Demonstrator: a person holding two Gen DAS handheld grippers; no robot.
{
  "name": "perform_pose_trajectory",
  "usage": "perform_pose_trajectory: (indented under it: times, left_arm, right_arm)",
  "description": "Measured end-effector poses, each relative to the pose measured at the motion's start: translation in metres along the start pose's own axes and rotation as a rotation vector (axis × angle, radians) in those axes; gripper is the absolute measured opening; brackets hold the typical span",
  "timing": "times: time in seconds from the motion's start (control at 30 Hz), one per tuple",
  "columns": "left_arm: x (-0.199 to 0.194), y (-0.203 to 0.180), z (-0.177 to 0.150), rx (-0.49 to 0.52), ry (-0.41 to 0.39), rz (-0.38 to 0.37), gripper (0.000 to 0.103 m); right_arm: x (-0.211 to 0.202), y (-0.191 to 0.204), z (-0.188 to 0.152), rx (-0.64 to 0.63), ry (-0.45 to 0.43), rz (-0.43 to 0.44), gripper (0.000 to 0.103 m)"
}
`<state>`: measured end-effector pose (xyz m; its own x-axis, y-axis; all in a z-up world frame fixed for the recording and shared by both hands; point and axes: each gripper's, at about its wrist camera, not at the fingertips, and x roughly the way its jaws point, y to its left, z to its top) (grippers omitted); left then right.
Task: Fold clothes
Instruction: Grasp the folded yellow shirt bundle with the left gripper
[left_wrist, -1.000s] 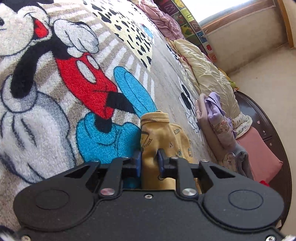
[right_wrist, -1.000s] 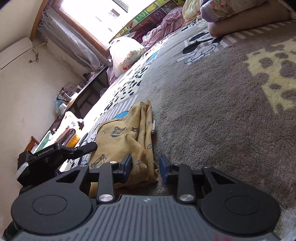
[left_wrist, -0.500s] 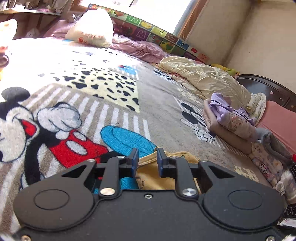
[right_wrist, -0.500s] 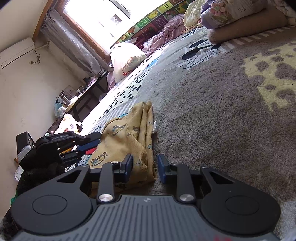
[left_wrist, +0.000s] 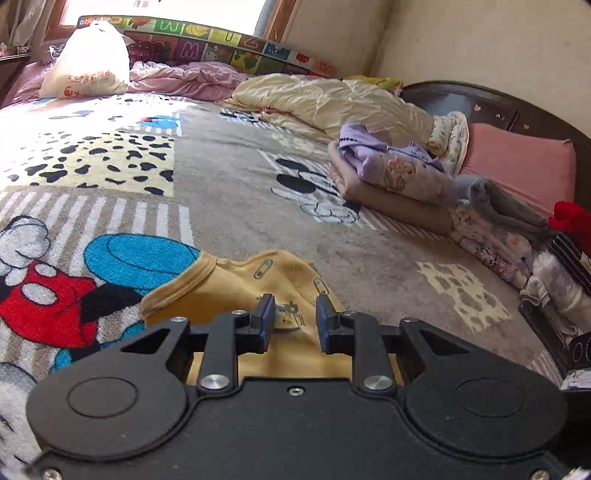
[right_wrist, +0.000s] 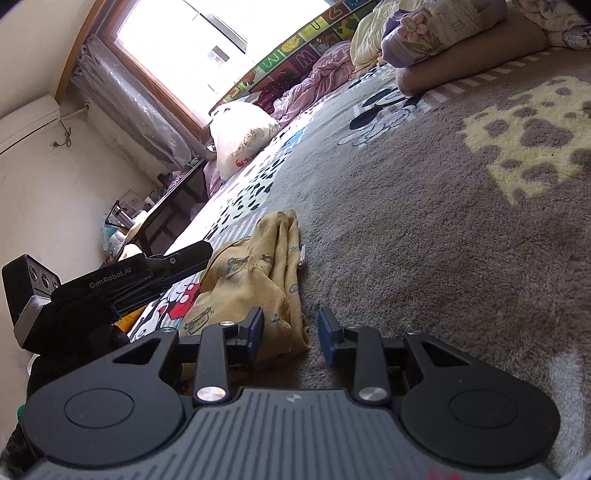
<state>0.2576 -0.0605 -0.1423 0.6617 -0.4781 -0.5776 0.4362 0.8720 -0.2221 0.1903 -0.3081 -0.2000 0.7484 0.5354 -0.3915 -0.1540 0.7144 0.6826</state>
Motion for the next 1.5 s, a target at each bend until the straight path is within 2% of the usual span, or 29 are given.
perform_pose_trajectory:
  times: [0.07, 0.17, 0.23, 0.33, 0.4, 0.47, 0.57, 0.6, 0.67, 0.83, 0.87, 0.93, 0.97, 1.0, 1.1, 1.17, 1.2, 1.23, 1.27, 1.33, 1.4, 1.5]
  left_arm:
    - [0.003, -0.012, 0.001, 0.083, 0.007, 0.029, 0.021]
    - [-0.001, -0.015, 0.008, 0.075, -0.034, -0.022, 0.021]
    - [0.012, -0.018, 0.001, 0.114, 0.014, -0.026, 0.021]
    - [0.007, -0.015, 0.0, 0.115, -0.014, -0.049, 0.022]
    - [-0.01, -0.003, 0.004, 0.053, -0.09, -0.063, 0.025]
    - [-0.028, 0.015, 0.006, -0.024, -0.131, -0.064, 0.029]
    - [-0.056, 0.044, 0.004, -0.165, -0.153, -0.076, 0.044]
    - [-0.063, 0.053, 0.0, -0.215, -0.146, -0.078, 0.047]
    - [-0.075, 0.067, -0.01, -0.319, -0.127, -0.087, 0.054]
    - [-0.075, 0.082, -0.049, -0.636, 0.022, -0.189, 0.056]
    - [-0.072, 0.079, -0.057, -0.667, 0.036, -0.192, 0.056]
    - [-0.071, 0.067, -0.059, -0.629, 0.015, -0.162, 0.054]
    - [-0.071, 0.063, -0.058, -0.622, 0.017, -0.158, 0.045]
    - [-0.072, 0.063, -0.061, -0.642, 0.025, -0.171, 0.027]
    - [-0.08, 0.061, -0.068, -0.7, 0.07, -0.226, 0.022]
    - [-0.089, 0.058, -0.075, -0.723, 0.123, -0.283, 0.022]
    - [-0.092, 0.054, -0.078, -0.709, 0.158, -0.323, 0.026]
    - [-0.093, 0.052, -0.08, -0.693, 0.175, -0.344, 0.034]
    - [-0.095, 0.053, -0.08, -0.688, 0.16, -0.334, 0.053]
    - [-0.1, 0.06, -0.08, -0.704, 0.108, -0.292, 0.055]
    - [-0.097, 0.073, -0.079, -0.755, 0.081, -0.291, 0.055]
    - [-0.089, 0.087, -0.076, -0.806, 0.054, -0.292, 0.055]
  right_arm:
    - [0.0, -0.001, -0.001, 0.01, -0.003, -0.001, 0.032]
    - [-0.003, -0.003, -0.004, 0.028, -0.01, -0.003, 0.032]
    - [-0.006, -0.004, -0.006, 0.041, -0.013, -0.003, 0.032]
    - [-0.007, -0.003, -0.008, 0.043, -0.013, -0.008, 0.032]
    - [-0.008, -0.003, -0.009, 0.043, -0.014, -0.01, 0.032]
    - [-0.01, -0.001, -0.009, 0.035, -0.024, -0.008, 0.035]
    - [-0.012, 0.006, -0.005, 0.013, -0.065, 0.028, 0.045]
    - [-0.012, 0.008, -0.004, 0.008, -0.077, 0.041, 0.051]
    - [-0.008, 0.008, 0.0, 0.02, -0.083, 0.052, 0.055]
    - [0.017, 0.0, 0.009, 0.07, -0.05, 0.069, 0.055]
    - [0.021, 0.002, 0.009, 0.057, -0.036, 0.067, 0.055]
    - [0.024, 0.009, 0.005, 0.009, -0.01, 0.037, 0.046]
    - [0.024, 0.009, 0.002, 0.018, -0.004, 0.04, 0.037]
    - [0.024, 0.008, -0.001, 0.029, 0.002, 0.043, 0.034]
    - [0.017, 0.002, -0.006, 0.116, 0.01, 0.066, 0.029]
    - [0.005, 0.007, -0.009, 0.13, 0.041, 0.069, 0.029]
    - [-0.005, 0.012, -0.013, 0.107, 0.049, 0.06, 0.029]
    - [-0.015, 0.016, -0.016, 0.086, 0.055, 0.049, 0.029]
    - [-0.024, 0.014, -0.019, 0.096, 0.041, 0.021, 0.029]
    - [-0.039, 0.006, -0.023, 0.15, -0.007, -0.017, 0.035]
    - [-0.046, -0.002, -0.02, 0.227, -0.046, -0.018, 0.05]
    - [-0.049, 0.005, -0.023, 0.221, -0.042, 0.015, 0.062]
